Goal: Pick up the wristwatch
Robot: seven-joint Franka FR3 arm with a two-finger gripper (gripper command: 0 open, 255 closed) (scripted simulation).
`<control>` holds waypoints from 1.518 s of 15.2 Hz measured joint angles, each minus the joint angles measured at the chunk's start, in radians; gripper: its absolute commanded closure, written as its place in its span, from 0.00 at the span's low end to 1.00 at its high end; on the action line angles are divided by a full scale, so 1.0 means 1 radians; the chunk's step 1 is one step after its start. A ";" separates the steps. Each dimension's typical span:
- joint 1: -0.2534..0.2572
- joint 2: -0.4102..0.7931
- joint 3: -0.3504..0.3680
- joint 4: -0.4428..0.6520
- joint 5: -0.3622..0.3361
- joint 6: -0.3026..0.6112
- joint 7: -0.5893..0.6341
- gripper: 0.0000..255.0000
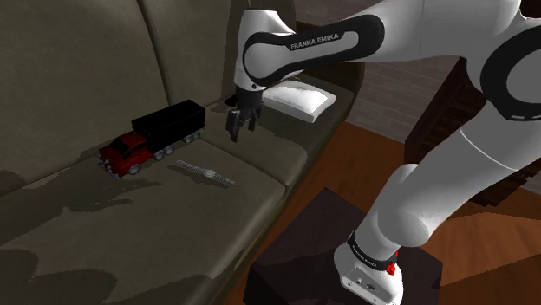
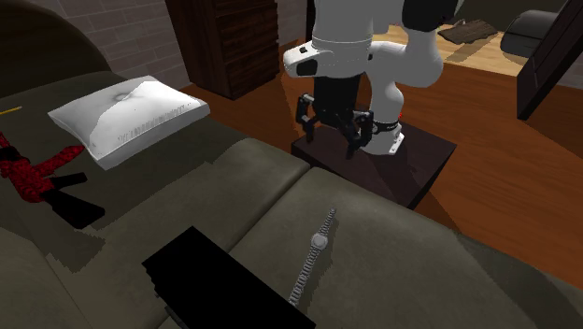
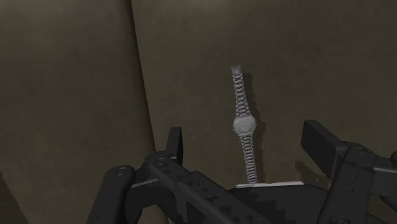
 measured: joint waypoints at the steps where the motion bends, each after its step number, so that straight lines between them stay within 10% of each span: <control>1: 0.002 0.034 0.003 0.014 -0.003 0.017 -0.005 0.00; 14: 0.056 0.521 0.046 0.305 -0.074 0.184 -0.022 0.00; 23: 0.064 0.615 0.042 0.310 -0.090 0.269 -0.022 0.00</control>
